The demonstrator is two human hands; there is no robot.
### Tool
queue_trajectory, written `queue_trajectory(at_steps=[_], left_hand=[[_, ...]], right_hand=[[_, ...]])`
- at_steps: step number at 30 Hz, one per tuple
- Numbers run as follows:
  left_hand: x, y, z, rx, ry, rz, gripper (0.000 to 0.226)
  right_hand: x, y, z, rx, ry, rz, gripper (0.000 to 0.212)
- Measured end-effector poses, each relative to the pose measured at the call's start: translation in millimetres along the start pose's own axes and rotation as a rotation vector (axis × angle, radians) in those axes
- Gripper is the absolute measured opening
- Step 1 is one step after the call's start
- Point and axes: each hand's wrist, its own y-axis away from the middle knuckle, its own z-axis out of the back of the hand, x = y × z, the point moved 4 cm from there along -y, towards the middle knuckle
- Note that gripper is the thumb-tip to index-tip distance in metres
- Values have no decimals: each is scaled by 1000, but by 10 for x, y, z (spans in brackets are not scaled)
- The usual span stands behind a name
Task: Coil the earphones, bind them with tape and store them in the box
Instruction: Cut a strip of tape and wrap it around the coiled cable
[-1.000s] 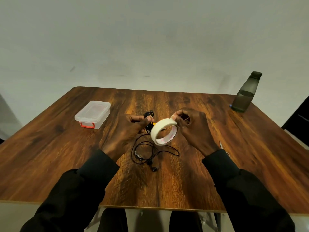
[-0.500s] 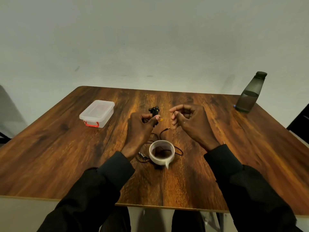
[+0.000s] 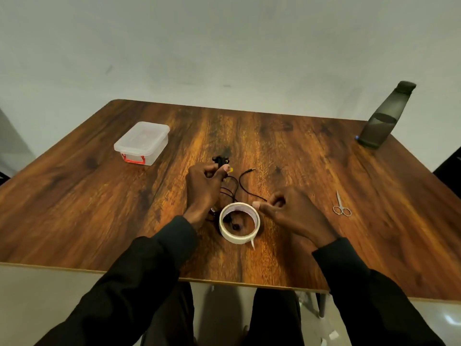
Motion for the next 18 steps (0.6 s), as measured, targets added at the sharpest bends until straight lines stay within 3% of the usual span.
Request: queue_trajectory(at_steps=[2, 4, 9, 15, 18], left_hand=[[-116, 5, 23, 39, 47, 3, 19], [-164, 10, 24, 76, 71, 20, 18], [-209, 67, 91, 129, 44, 33, 18], [-244, 183, 144, -7, -13, 119, 21], [-247, 227, 131, 76, -27, 190, 25]], right_hand=[[-19, 51, -139, 148, 42, -92, 43], [-51, 43, -271, 185, 81, -134, 40], [28, -66, -310, -4, 142, -67, 12], [378, -59, -84, -314, 99, 284, 8], [365, -51, -98, -409, 56, 439, 11]])
